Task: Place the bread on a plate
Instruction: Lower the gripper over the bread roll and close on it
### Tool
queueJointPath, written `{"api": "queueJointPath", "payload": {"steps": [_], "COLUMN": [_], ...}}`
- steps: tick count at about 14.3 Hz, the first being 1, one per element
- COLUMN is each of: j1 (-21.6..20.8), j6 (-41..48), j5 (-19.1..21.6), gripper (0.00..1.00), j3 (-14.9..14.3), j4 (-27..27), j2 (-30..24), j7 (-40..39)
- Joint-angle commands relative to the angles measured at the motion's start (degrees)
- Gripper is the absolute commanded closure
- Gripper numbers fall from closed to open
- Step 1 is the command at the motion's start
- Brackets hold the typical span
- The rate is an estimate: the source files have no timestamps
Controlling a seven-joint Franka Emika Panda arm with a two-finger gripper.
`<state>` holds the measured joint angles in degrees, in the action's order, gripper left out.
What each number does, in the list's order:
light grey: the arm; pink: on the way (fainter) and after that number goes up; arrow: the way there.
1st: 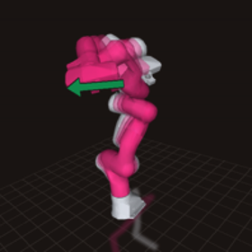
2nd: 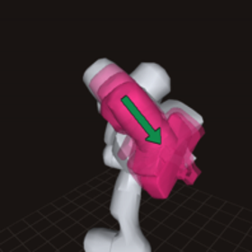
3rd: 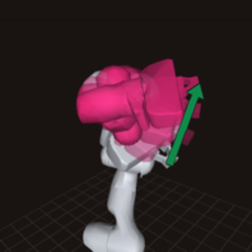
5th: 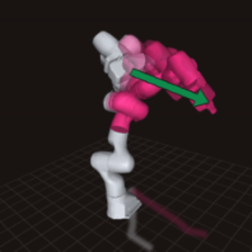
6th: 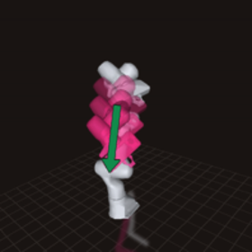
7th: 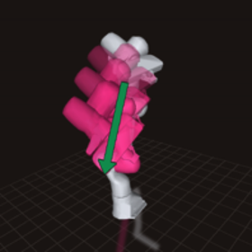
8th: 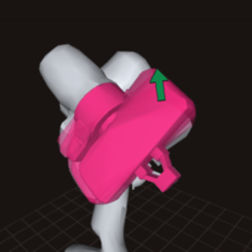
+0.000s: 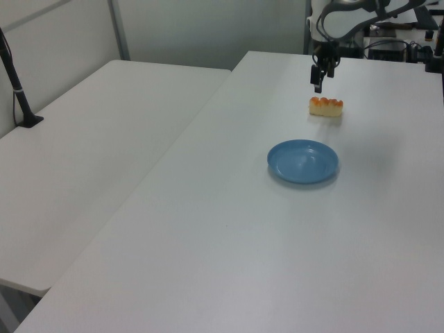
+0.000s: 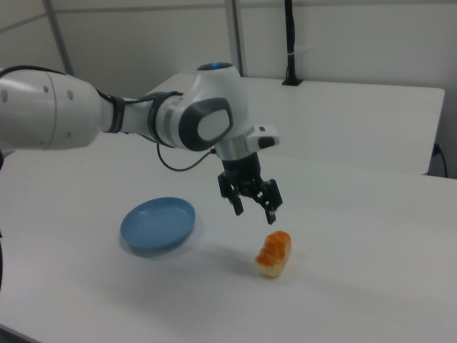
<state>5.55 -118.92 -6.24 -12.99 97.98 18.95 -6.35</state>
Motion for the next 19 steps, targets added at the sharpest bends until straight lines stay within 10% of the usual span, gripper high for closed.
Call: {"api": "queueJointPath", "payload": {"steps": [1, 10, 15, 19], "j1": [0.95, 2.09, 2.09, 1.48], "j6": [-0.61, -8.51, -10.45, -6.52], "j5": [-0.09, -0.09, 0.26, 0.79], "gripper": [0.00, 0.00, 0.49, 0.56], "j3": [-1.95, -2.13, -2.13, -2.13], "j4": [0.64, 2.39, 2.75, 2.22], "j2": [0.99, 6.97, 7.41, 3.31], "j7": [-6.73, -7.19, -7.19, -7.19]}}
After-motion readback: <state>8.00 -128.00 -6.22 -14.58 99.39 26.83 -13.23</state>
